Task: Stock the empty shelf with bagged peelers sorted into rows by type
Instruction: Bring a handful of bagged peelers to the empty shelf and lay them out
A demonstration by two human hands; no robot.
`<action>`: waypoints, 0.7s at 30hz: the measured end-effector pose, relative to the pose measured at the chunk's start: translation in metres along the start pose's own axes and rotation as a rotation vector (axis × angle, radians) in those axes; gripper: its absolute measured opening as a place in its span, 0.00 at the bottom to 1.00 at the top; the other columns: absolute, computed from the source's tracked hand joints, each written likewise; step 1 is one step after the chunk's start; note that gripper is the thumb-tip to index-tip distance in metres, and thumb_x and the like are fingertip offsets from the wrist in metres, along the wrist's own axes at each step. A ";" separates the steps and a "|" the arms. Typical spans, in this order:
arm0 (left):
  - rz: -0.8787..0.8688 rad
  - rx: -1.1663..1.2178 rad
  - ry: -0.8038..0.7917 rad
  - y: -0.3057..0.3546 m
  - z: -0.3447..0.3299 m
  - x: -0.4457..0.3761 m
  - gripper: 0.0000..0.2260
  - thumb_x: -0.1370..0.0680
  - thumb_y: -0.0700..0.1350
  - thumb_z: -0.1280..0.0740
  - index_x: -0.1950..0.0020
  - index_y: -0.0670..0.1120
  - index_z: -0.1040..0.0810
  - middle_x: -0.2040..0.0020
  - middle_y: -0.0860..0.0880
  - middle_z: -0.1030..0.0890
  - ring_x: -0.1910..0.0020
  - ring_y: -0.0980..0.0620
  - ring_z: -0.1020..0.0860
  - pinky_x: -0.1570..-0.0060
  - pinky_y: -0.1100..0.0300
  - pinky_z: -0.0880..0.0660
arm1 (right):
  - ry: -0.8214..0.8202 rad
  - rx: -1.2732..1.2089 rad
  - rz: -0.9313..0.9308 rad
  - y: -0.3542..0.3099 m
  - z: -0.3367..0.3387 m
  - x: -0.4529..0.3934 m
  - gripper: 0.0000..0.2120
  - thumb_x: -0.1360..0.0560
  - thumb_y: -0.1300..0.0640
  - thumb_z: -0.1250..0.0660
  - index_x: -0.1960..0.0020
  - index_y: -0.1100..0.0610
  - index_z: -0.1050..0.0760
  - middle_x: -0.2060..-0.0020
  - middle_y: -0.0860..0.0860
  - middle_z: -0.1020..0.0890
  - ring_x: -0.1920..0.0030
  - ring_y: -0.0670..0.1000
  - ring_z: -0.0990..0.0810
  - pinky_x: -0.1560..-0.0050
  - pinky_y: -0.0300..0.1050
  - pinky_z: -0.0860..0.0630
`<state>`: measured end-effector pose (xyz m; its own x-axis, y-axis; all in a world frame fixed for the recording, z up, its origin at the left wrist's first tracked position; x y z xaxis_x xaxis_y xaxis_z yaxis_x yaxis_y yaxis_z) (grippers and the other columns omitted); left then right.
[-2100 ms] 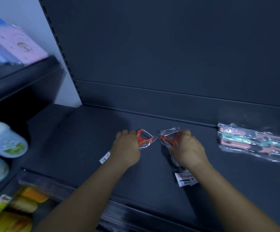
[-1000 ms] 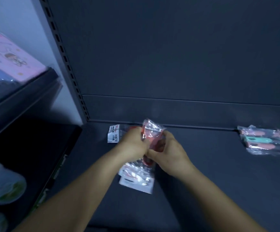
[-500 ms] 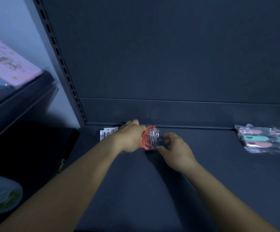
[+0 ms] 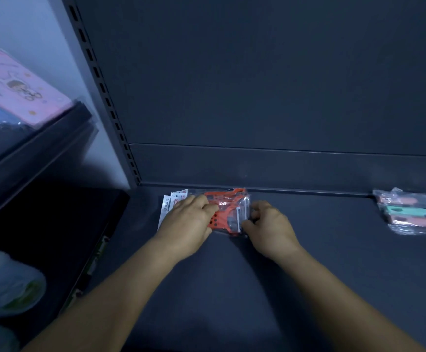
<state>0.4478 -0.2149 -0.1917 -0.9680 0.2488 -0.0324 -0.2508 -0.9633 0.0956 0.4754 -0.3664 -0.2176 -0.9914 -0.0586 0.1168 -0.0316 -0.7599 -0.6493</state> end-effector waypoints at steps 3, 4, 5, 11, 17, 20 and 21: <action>-0.015 0.021 0.024 0.005 0.002 -0.001 0.21 0.22 0.47 0.37 0.28 0.49 0.33 0.37 0.51 0.30 0.35 0.50 0.34 0.34 0.59 0.36 | 0.023 -0.021 0.018 -0.001 0.001 0.000 0.12 0.27 0.57 0.36 0.43 0.55 0.26 0.50 0.52 0.18 0.49 0.54 0.20 0.49 0.46 0.23; -0.018 0.025 0.030 0.007 0.002 -0.001 0.21 0.22 0.48 0.36 0.29 0.48 0.33 0.37 0.51 0.30 0.35 0.51 0.34 0.34 0.58 0.36 | 0.031 -0.019 0.019 -0.001 0.002 0.000 0.12 0.27 0.56 0.35 0.43 0.55 0.26 0.50 0.52 0.18 0.49 0.54 0.21 0.50 0.46 0.23; -0.020 0.030 0.035 0.009 0.001 -0.001 0.21 0.22 0.48 0.36 0.29 0.49 0.33 0.36 0.52 0.31 0.35 0.51 0.34 0.34 0.59 0.36 | 0.035 -0.011 0.019 0.000 0.003 0.000 0.13 0.27 0.56 0.35 0.43 0.55 0.26 0.50 0.52 0.19 0.49 0.54 0.21 0.50 0.45 0.24; -0.002 0.081 -0.021 0.011 -0.005 -0.002 0.26 0.21 0.46 0.36 0.24 0.51 0.40 0.25 0.51 0.41 0.26 0.50 0.43 0.28 0.58 0.46 | 0.029 0.082 0.120 -0.010 0.002 0.011 0.29 0.24 0.50 0.36 0.26 0.50 0.41 0.33 0.51 0.33 0.35 0.56 0.31 0.37 0.47 0.31; 0.013 0.131 -0.027 0.005 -0.007 -0.011 0.25 0.20 0.41 0.38 0.24 0.52 0.40 0.23 0.52 0.42 0.26 0.50 0.41 0.29 0.58 0.41 | 0.029 0.171 0.135 -0.017 -0.005 0.008 0.22 0.22 0.53 0.39 0.29 0.54 0.35 0.33 0.53 0.30 0.37 0.57 0.30 0.40 0.47 0.30; 0.012 0.134 -0.043 0.006 -0.008 -0.014 0.25 0.20 0.41 0.39 0.24 0.52 0.42 0.22 0.52 0.44 0.24 0.50 0.44 0.29 0.57 0.41 | 0.029 0.202 0.120 -0.017 -0.004 0.004 0.22 0.22 0.56 0.39 0.29 0.55 0.36 0.32 0.53 0.32 0.36 0.57 0.31 0.38 0.46 0.33; 0.010 0.131 -0.049 0.007 -0.008 -0.014 0.25 0.19 0.41 0.39 0.23 0.52 0.42 0.22 0.52 0.45 0.24 0.50 0.45 0.28 0.56 0.42 | 0.024 0.223 0.117 -0.016 -0.004 0.004 0.23 0.22 0.58 0.40 0.28 0.56 0.37 0.31 0.52 0.33 0.35 0.57 0.32 0.37 0.45 0.34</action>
<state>0.4600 -0.2259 -0.1990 -0.9688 0.2474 0.0174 -0.2373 -0.9451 0.2247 0.4717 -0.3515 -0.2095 -0.9896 -0.1407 0.0310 0.1092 -0.8729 -0.4755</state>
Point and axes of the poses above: each hand's wrist, its own x-axis away from the middle knuckle, its own z-axis out of the back of the hand, y = z × x, the point moved 7 cm from there along -x, towards the middle knuckle
